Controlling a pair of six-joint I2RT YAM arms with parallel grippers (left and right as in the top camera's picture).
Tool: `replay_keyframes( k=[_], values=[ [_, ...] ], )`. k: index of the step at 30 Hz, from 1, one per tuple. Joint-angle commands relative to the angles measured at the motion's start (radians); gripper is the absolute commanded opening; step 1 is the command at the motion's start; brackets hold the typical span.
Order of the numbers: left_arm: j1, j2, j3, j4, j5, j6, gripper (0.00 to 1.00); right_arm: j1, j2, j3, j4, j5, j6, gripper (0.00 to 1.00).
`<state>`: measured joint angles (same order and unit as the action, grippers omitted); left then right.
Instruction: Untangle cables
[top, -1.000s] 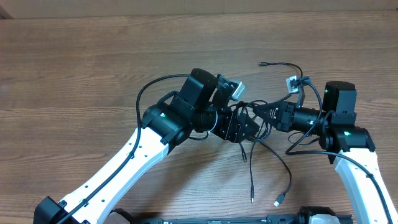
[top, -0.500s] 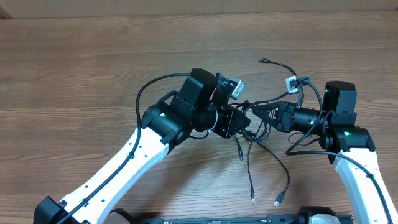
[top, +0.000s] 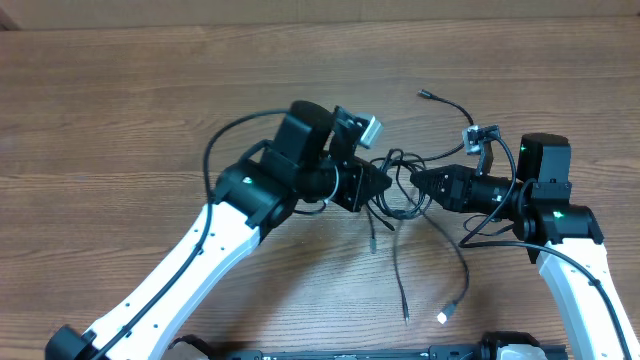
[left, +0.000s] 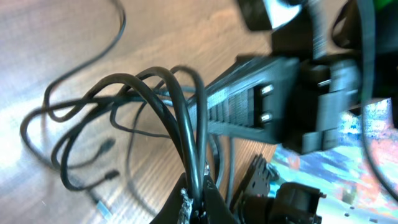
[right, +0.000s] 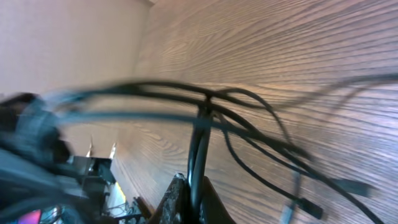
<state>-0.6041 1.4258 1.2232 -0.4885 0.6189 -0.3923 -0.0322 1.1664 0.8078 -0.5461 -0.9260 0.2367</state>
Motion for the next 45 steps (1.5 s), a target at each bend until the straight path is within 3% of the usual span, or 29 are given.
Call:
replay_keyframes(
  k=[1, 3, 8, 25, 36, 45],
  values=[
    [0.032, -0.092, 0.093, 0.034, -0.002, 0.049, 0.04, -0.003, -0.005, 0.005, 0.001, 0.051, 0.0, 0.12],
    [0.045, -0.113, 0.115, 0.06, -0.002, 0.049, 0.04, -0.003, -0.005, 0.005, -0.001, 0.051, 0.0, 0.24],
    [0.062, -0.144, 0.164, 0.122, -0.002, 0.05, 0.04, -0.003, -0.005, 0.005, -0.004, 0.051, -0.001, 0.41],
    [0.187, -0.149, 0.274, 0.127, -0.058, 0.086, 0.04, -0.003, -0.005, 0.005, -0.066, 0.26, 0.0, 0.8],
    [0.211, -0.13, 0.325, 0.067, -0.286, 0.173, 0.04, -0.003, -0.005, 0.005, -0.061, 0.264, 0.0, 0.84],
    [0.207, 0.066, 0.325, -0.195, -0.228, 0.18, 0.04, -0.003, -0.005, 0.005, -0.062, 0.278, 0.003, 0.86]
  ],
)
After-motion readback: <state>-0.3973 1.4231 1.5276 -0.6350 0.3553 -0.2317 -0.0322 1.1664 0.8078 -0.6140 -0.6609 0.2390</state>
